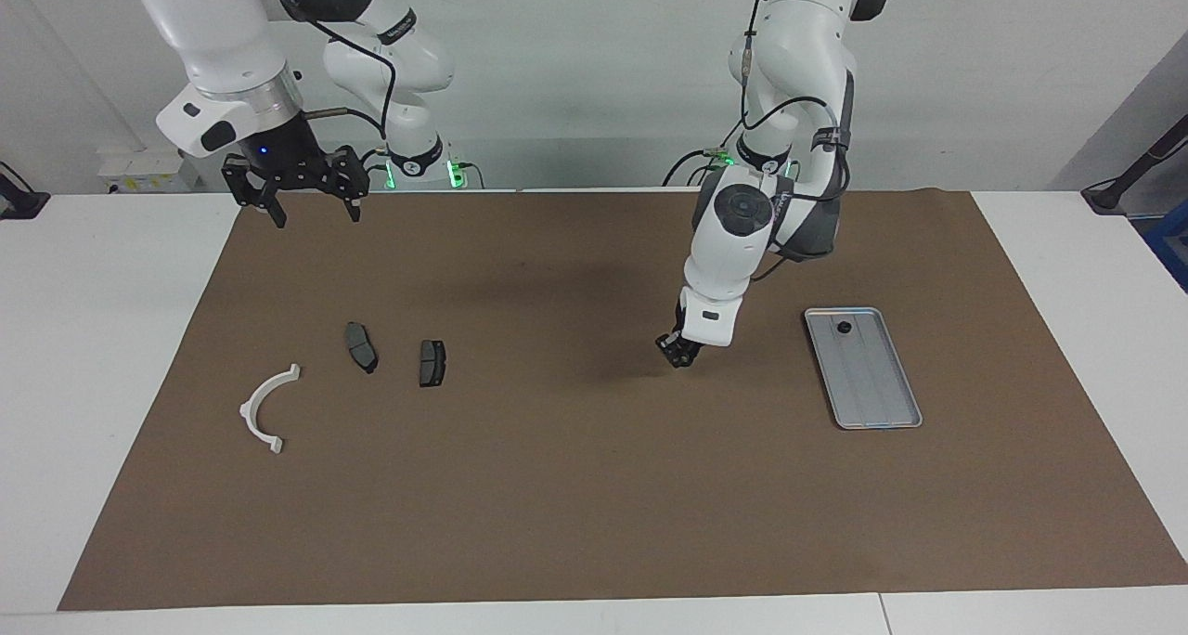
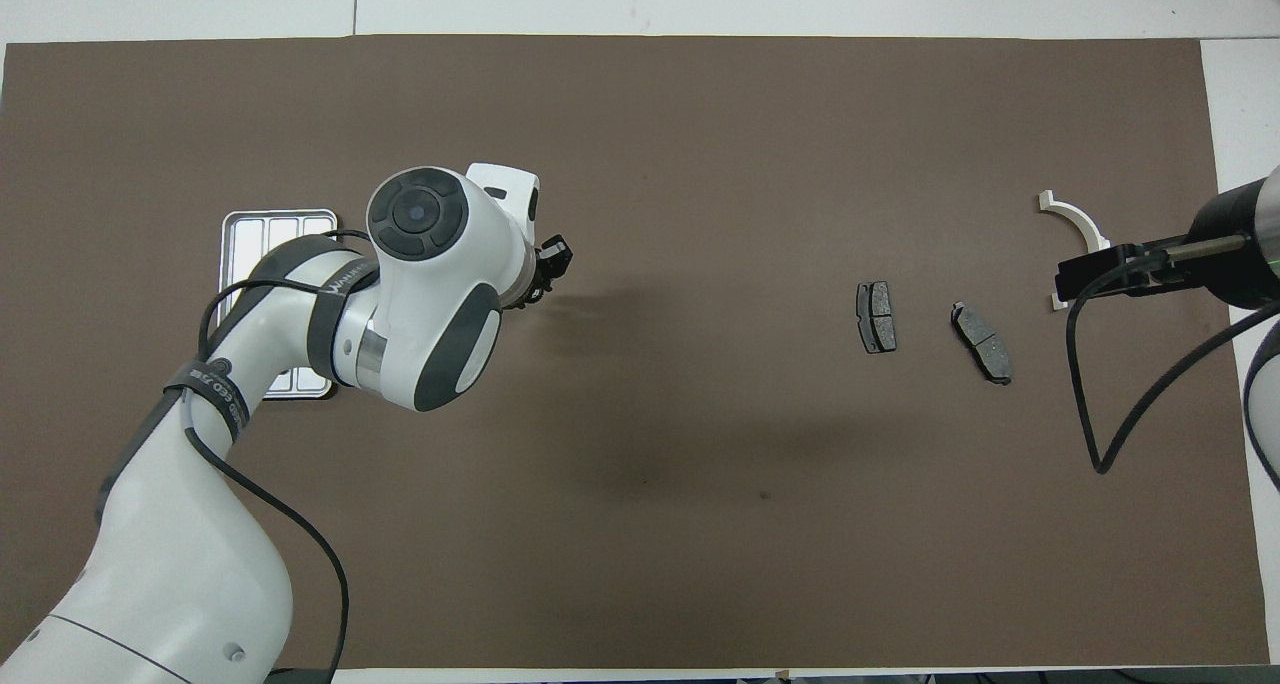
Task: Place bearing gear from tray to pile
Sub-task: 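Carry the bearing to the table center and release it, then return the left gripper to the tray while the right gripper reaches the bearing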
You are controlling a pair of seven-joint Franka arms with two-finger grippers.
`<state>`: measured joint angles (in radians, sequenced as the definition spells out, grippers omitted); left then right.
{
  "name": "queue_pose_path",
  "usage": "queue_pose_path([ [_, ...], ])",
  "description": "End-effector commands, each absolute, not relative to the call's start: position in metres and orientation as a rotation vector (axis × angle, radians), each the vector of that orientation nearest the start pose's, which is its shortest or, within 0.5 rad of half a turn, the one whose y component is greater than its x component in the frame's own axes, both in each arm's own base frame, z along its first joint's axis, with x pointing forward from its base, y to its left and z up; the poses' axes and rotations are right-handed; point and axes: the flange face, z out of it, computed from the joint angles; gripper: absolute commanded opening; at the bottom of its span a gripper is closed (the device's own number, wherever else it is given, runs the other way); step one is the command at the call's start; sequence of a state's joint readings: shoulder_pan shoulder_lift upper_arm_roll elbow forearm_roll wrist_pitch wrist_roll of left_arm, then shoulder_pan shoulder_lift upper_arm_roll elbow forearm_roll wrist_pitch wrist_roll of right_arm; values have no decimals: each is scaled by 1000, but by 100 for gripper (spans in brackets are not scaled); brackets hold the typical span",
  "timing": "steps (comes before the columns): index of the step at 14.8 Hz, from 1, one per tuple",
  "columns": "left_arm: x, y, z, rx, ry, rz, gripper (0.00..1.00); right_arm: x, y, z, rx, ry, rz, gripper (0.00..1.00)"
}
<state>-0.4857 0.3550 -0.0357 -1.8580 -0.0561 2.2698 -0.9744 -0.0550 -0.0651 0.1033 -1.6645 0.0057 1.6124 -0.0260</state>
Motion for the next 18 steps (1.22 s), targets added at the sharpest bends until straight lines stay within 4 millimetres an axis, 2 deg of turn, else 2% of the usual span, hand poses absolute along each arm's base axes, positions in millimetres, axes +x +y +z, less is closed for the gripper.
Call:
queue_pose_path([
  [1, 541, -319, 324, -3124, -818, -34, 28, 533, 26, 618, -3127, -99, -35, 100],
  [2, 540, -319, 323, -3123, -818, -33, 34, 533, 25, 618, -3127, -96, -33, 100],
  [4, 540, -318, 323, -3118, -850, -37, 35, 532, 27, 616, -3127, -101, -30, 100],
  [7, 521, -332, 308, -3118, -807, -21, 36, 532, 25, 616, -3127, -96, -28, 100],
  [8, 522, -330, 309, -3114, -813, -18, 51, 532, 25, 616, -3127, -91, -28, 100],
  [9, 528, -324, 312, -3106, -830, -14, 94, 532, 27, 617, -3128, -80, -30, 100],
  [10, 533, -320, 316, -3100, -823, -13, 100, 531, 29, 617, -3128, -41, -32, 100],
  [11, 543, -305, 320, -3077, -831, -12, 100, 531, 32, 617, -3128, -13, -30, 100],
  [13, 556, -264, 349, -3083, -720, -1, 100, 531, 33, 615, -3128, -10, -29, 100],
  [14, 560, -235, 360, -3094, -603, 29, 100, 531, 33, 615, -3127, 0, -29, 100],
  [15, 564, -202, 363, -3100, -469, 82, 100, 531, 34, 616, -3126, 24, -31, 100],
  [16, 571, -170, 361, -3112, -342, 111, 100, 530, 42, 616, -3124, 64, -28, 100],
  [18, 584, -113, 358, -3139, -142, 105, 100, 529, 78, 614, -3098, 206, -43, 100],
])
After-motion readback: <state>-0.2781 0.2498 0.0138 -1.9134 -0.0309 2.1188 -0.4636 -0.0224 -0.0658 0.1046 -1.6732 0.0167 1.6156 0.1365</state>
